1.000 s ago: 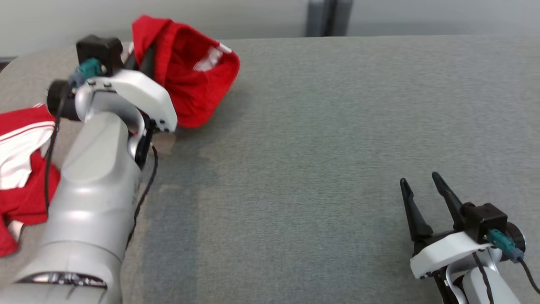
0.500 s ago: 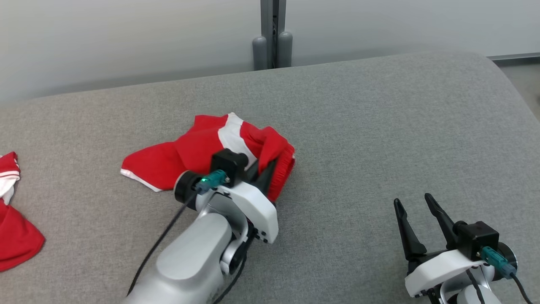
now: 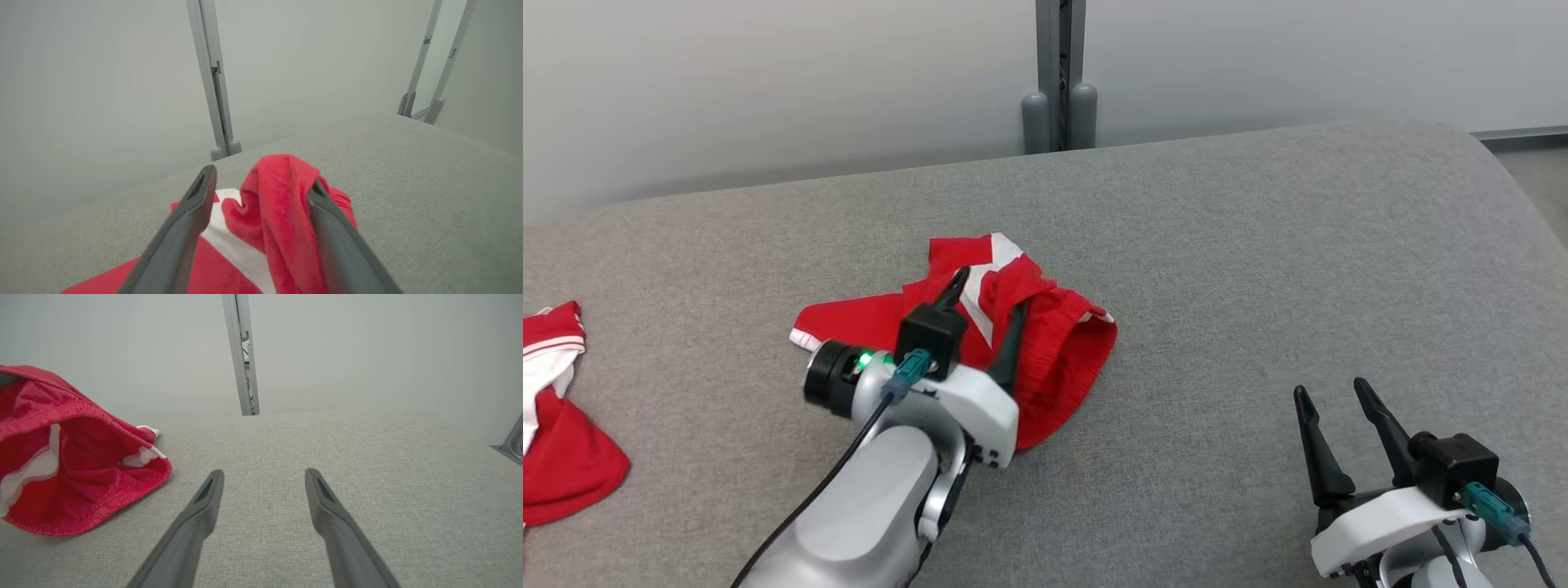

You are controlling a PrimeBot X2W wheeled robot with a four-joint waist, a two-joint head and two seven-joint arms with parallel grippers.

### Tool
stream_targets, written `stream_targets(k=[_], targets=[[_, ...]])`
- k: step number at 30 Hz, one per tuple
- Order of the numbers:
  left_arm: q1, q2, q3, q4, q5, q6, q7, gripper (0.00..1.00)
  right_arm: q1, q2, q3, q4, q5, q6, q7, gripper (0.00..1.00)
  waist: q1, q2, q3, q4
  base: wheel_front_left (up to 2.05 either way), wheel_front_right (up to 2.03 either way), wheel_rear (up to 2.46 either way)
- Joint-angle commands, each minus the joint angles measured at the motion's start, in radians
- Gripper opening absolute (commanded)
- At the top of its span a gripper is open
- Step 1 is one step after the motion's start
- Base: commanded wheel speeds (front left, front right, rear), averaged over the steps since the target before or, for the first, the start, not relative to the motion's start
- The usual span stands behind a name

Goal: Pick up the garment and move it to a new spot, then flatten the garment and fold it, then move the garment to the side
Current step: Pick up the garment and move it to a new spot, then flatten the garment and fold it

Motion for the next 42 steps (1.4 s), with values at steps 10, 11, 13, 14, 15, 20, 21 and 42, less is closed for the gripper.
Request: stream_targets(k=[10, 11, 13, 14, 15, 20, 21, 42], targets=[[0.304, 0.1, 0.282, -0.142, 0.171, 0.043, -0.005, 1.0, 0.045, 0.008, -0.028, -0.011, -0.01, 0.0, 0.0, 1.0, 0.0, -0.0001, -0.074, 0.049, 0.0, 0.0, 0.0], [0.33, 0.103, 0.308, -0.154, 0.182, 0.041, -0.005, 1.0, 0.049, 0.009, -0.029, -0.011, -0.009, 0.0, 0.0, 1.0, 0.0, -0.0001, -0.077, 0.052, 0.0, 0.0, 0.0], [0.382, 0.106, 0.359, -0.182, 0.205, 0.038, -0.005, 1.0, 0.055, 0.009, -0.033, -0.011, -0.009, 0.0, 0.0, 1.0, 0.0, -0.0001, -0.084, 0.057, 0.0, 0.0, 0.0], [0.403, 0.108, 0.384, -0.198, 0.221, 0.033, -0.005, 1.0, 0.056, 0.01, -0.035, -0.011, -0.008, 0.0, 0.0, 1.0, 0.0, -0.0001, -0.087, 0.059, 0.0, 0.0, 0.0], [0.426, 0.107, 0.406, -0.212, 0.234, 0.027, -0.005, 1.0, 0.057, 0.01, -0.037, -0.013, -0.006, 0.0, 0.0, 1.0, 0.0, -0.0001, -0.09, 0.061, 0.0, 0.0, 0.0], [0.544, 0.094, 0.523, -0.282, 0.299, -0.006, -0.005, 1.0, 0.067, 0.012, -0.043, -0.015, -0.006, 0.0, 0.0, 1.0, 0.0, -0.0001, -0.105, 0.061, 0.0, 0.0, 0.0], [0.564, 0.089, 0.547, -0.294, 0.309, -0.012, -0.005, 1.0, 0.071, 0.013, -0.045, -0.016, -0.007, 0.0, 0.0, 1.0, 0.0, -0.0001, -0.108, 0.061, 0.0, 0.0, 0.0], [0.737, -0.009, 0.811, -0.352, 0.48, -0.119, -0.005, 1.0, 0.118, 0.015, -0.039, -0.032, -0.028, 0.0, 0.0, 1.0, 0.0, -0.0001, -0.136, 0.061, 0.0, 0.0, 0.0]])
